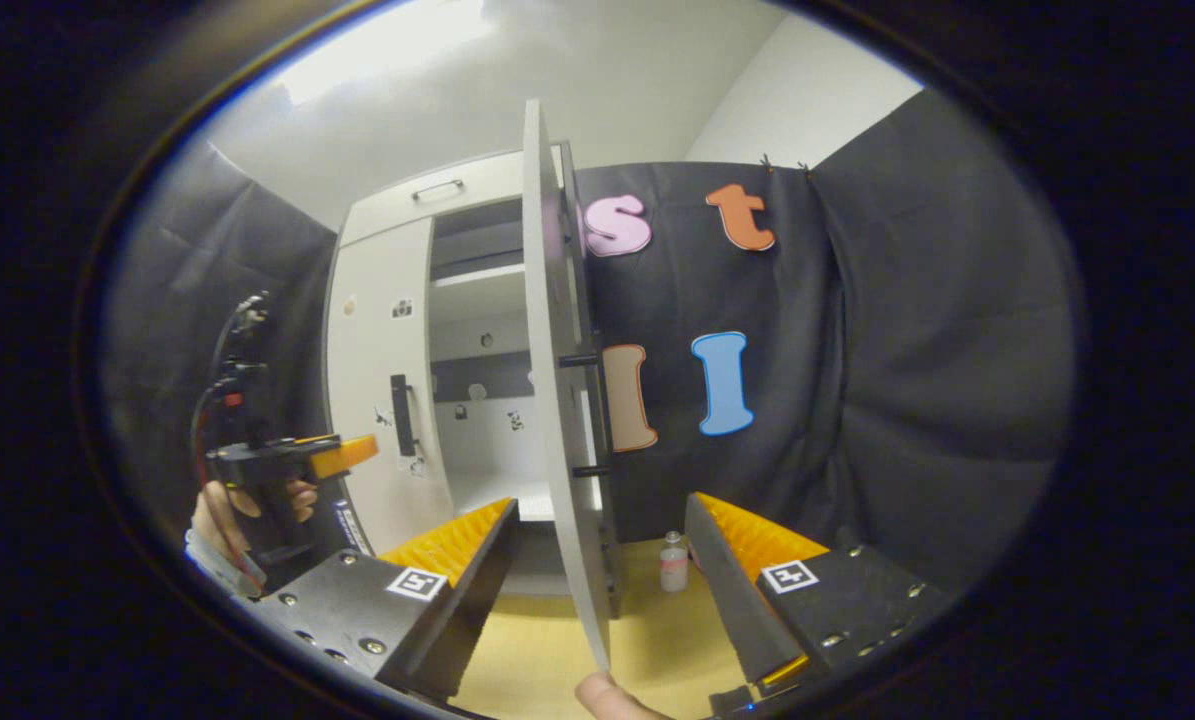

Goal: Open the right door of the double-door shoe cabinet with the right hand, and open the left door with the left hand.

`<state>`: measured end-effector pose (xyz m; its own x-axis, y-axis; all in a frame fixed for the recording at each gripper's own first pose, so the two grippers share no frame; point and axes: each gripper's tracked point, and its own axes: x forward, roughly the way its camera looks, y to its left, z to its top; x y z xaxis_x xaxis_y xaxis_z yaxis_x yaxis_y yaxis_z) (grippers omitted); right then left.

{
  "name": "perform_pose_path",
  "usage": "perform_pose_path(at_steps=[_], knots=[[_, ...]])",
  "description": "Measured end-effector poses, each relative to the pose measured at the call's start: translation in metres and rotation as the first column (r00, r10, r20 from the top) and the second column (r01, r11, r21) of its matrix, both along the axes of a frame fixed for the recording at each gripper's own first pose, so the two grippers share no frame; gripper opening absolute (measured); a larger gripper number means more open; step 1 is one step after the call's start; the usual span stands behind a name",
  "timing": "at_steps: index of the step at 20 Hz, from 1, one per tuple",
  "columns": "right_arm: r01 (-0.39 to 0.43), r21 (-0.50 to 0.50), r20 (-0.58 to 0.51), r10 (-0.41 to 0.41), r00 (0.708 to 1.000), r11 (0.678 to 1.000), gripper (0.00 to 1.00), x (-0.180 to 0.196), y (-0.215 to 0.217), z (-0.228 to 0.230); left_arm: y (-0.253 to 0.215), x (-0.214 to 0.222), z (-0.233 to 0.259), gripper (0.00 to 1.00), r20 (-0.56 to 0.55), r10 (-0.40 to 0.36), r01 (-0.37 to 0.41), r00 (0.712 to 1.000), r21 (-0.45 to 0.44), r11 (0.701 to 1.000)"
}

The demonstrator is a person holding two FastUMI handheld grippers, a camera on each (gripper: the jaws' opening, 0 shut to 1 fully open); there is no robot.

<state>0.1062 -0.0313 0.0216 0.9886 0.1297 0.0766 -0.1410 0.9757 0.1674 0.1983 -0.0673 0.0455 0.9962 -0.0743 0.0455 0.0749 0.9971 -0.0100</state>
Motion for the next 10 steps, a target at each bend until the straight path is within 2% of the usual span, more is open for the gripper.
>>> perform_pose_path(at_steps=[4, 9, 10], knots=[[0.042, -0.009, 0.006, -0.042, 0.999, 0.999, 0.98, -0.031, -0.003, -0.014, -0.004, 0.040, 0.003, 0.97, -0.033, 0.025, -0.025, 0.999, 0.000, 1.000], [-0.015, -0.023, -0.006, 0.015, 1.000, 1.000, 0.98, -0.061, 0.019, -0.037, 0.019, 0.082, 0.022, 0.98, -0.004, 0.116, -0.116, 0.993, 0.003, 0.993], [-0.021, -0.017, -0.001, 0.021, 1.000, 1.000, 0.94, -0.067, 0.023, -0.038, 0.021, 0.087, 0.024, 0.97, 0.001, 0.119, -0.119, 0.993, 0.002, 0.993]])
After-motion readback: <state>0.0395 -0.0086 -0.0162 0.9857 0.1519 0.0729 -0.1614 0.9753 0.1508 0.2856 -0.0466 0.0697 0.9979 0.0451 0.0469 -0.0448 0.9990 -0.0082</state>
